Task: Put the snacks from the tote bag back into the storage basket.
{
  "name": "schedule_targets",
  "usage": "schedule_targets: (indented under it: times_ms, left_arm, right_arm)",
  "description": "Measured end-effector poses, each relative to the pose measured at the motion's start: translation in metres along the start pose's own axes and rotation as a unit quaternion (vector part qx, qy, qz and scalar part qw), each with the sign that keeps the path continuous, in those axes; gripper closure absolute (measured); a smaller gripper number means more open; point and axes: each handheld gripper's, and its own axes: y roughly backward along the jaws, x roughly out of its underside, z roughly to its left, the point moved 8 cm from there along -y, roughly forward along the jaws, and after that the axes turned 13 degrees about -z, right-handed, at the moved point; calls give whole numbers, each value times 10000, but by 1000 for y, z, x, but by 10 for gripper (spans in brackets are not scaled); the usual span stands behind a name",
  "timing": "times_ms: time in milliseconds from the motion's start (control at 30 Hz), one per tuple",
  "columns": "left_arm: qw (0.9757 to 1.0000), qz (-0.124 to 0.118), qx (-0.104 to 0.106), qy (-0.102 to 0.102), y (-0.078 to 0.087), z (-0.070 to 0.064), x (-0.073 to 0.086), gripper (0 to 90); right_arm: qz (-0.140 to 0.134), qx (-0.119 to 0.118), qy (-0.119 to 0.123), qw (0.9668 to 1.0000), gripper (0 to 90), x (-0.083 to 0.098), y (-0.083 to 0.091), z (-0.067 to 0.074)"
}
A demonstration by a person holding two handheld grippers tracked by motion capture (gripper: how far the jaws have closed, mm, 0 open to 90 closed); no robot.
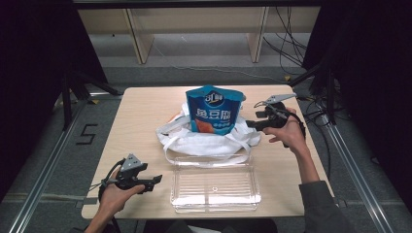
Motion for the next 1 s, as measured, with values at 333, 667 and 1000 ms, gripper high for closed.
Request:
schedule_targets:
  times_ms: [333,667,1000]
  left_arm:
    - [10000,39,-32,-59,6,0,9,239]
    - [10000,36,-13,8,3,-4,11,235]
    - [10000,11,-33,5,3,-3,11,234]
  right_arm:
    - [99,-140,281,9995,316,-31,3,7]
    - [337,-287,751,9962,290,-85,12,28]
    - [586,-407,1084,9915,320,-117,-4,41]
